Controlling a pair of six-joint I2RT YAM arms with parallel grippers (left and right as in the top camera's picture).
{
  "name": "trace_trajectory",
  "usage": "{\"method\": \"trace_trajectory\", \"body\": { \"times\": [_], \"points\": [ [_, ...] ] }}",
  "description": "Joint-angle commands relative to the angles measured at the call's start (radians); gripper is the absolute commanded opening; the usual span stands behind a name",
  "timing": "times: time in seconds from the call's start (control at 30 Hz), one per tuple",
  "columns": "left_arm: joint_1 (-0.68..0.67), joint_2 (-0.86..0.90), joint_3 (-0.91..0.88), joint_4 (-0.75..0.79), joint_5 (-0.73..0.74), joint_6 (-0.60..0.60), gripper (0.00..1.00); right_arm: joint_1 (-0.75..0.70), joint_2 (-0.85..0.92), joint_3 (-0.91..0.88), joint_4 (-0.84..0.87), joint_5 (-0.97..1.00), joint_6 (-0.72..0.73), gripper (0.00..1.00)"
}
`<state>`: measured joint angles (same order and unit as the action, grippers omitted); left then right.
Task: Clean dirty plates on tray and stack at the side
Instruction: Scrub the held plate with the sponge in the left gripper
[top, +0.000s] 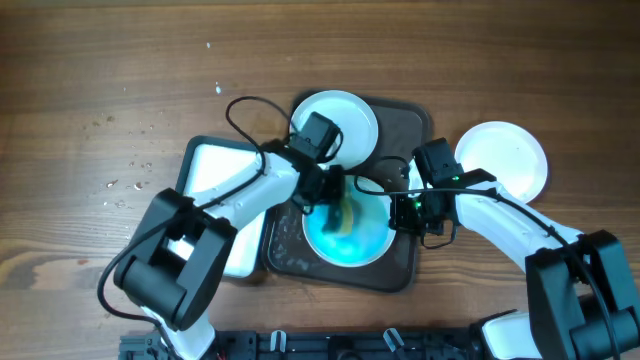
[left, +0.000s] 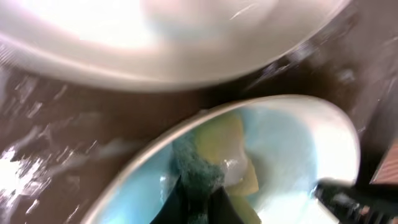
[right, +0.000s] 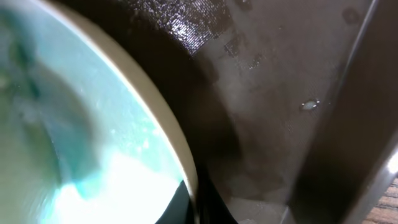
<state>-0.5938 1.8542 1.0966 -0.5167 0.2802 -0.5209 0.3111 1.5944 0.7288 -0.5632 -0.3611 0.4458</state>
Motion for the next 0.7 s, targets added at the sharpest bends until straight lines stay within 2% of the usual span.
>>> {"method": "trace_trajectory", "body": {
  "times": [0.0,0.1,0.17,0.27,0.43,0.57,0.67],
  "points": [
    [-0.108,0.051,-0.018,0.153,0.007,0.02,0.04,0.0,0.029,-0.009,-0.002,0.103,0.022,0.04],
    [-0.221,0.084,-0.018,0.24,0.029,-0.023,0.04,0.0,0.029,-0.009,-0.009,0.103,0.02,0.04],
    [-0.271,0.112,-0.018,0.311,0.111,-0.06,0.04,0.0,0.029,-0.009,-0.01,0.103,0.011,0.04],
    [-0.278,0.114,-0.018,0.324,0.15,-0.097,0.04,0.0,0.029,-0.009,-0.013,0.1,0.005,0.04],
    [-0.199,0.06,-0.018,0.152,0.075,-0.036,0.04,0.0,0.029,-0.009,-0.013,0.099,0.005,0.04],
    [-0.127,-0.02,-0.018,-0.071,-0.143,0.082,0.04,0.0,0.029,-0.009,-0.013,0.099,0.006,0.04],
    [-0.083,-0.077,-0.018,-0.161,-0.264,0.145,0.04,0.0,0.029,-0.009,-0.008,0.099,0.006,0.04]
  ]
}}
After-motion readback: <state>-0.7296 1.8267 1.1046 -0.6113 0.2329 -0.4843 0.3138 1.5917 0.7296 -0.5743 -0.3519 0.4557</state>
